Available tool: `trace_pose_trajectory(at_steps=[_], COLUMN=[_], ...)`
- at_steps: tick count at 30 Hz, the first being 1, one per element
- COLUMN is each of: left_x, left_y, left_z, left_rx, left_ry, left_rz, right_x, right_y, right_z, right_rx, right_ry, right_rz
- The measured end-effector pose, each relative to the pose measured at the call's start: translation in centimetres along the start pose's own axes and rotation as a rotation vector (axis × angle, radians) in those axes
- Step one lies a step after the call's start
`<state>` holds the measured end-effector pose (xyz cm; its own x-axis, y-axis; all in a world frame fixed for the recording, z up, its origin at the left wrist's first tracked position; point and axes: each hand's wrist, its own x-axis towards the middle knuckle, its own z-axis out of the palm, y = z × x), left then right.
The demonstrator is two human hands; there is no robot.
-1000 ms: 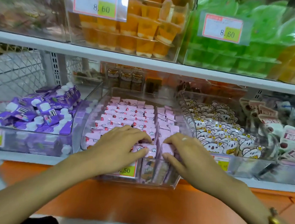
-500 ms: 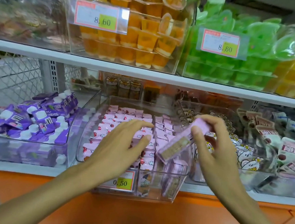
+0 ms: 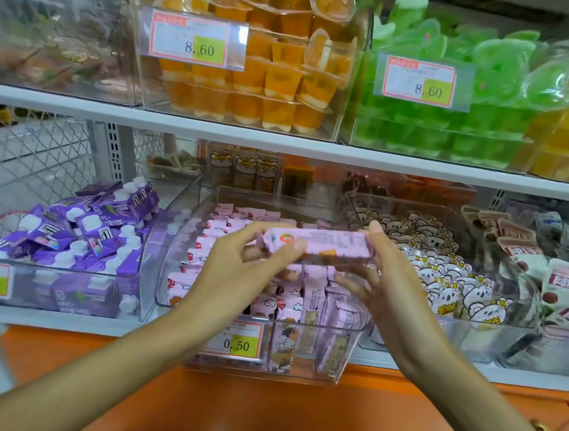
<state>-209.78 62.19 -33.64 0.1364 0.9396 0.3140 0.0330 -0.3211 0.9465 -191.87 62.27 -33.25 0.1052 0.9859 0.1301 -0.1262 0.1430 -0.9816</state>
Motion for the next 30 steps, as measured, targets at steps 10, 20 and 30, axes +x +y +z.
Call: trace_pose_trajectory(at_steps=[10,20,30], left_x=[0.8,0.6,0.3], left_y=[0.7,-0.6,-3.2], left_z=[0.2,0.2,-1.2], left_rx=[-0.202,0.188,1.024], left_ry=[0.032,-0.177,-0.288], left_rz=[-0.232,0.128,0.306], right_x=[-0.7,-1.0,0.0], right_y=[0.6,0.7,2.1], right_z=[-0.5,-0.6,-2.1], right_rx=[-0.346,-0.712,-0.787], right_ry=[-0.138,-0.263,-0.24], right_rz=[-0.252,-0.575,-0.491])
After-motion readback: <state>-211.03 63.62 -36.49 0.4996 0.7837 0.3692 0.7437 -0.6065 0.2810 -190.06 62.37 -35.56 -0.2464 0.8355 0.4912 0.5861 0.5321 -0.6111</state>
